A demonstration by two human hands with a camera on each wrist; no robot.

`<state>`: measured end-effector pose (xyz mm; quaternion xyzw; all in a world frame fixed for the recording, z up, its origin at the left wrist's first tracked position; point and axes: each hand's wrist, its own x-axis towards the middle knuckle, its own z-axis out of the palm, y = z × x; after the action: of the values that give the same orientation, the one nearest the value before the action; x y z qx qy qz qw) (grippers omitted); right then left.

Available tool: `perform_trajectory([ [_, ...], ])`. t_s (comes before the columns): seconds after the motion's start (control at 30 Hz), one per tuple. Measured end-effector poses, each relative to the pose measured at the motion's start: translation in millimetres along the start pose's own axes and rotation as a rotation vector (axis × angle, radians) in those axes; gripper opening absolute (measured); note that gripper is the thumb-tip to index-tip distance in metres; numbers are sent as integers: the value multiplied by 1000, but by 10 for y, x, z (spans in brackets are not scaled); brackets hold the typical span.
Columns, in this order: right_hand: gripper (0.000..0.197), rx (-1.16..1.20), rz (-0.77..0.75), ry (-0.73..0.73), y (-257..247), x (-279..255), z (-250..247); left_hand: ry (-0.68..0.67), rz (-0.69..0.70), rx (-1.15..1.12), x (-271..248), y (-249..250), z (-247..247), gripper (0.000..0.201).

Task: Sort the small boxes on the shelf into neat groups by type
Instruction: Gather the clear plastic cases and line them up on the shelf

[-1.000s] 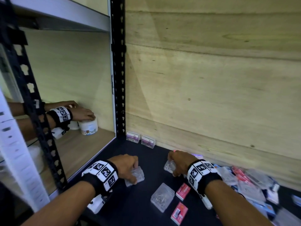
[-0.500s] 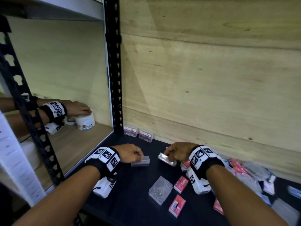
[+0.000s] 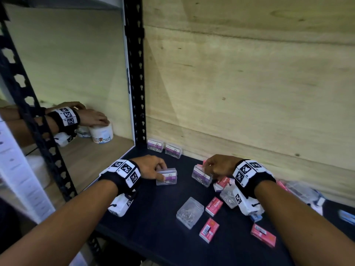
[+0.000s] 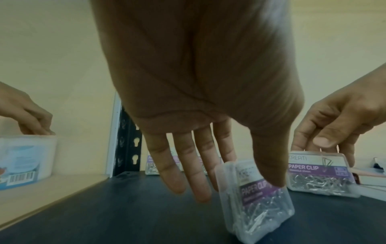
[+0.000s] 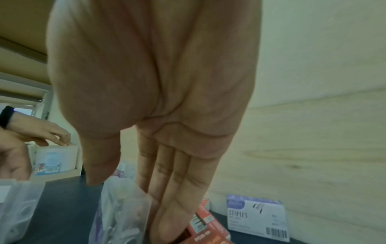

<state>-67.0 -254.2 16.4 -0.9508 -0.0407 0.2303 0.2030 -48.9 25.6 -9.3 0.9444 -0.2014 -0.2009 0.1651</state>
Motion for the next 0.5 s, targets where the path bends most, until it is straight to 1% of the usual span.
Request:
perform_trajectory([
  [0.03, 13, -24, -9, -6, -3, -27, -16, 9, 9, 2, 5, -16, -10, 37],
  [0.1, 29, -92, -13, -3, -8, -58, -42, 34, 23, 1, 10, -23, -26, 40],
  [0.2, 40, -153, -14, 42, -26, -62, -38, 61, 44, 9, 23, -6, -37, 40],
  [0.37, 36, -181, -45, 108, -91, -6, 24, 99, 85, 39, 22, 11, -63, 31],
  [0.5, 35, -209, -87, 119, -191, 64, 61, 119, 73, 78, 48, -58, -105, 31],
])
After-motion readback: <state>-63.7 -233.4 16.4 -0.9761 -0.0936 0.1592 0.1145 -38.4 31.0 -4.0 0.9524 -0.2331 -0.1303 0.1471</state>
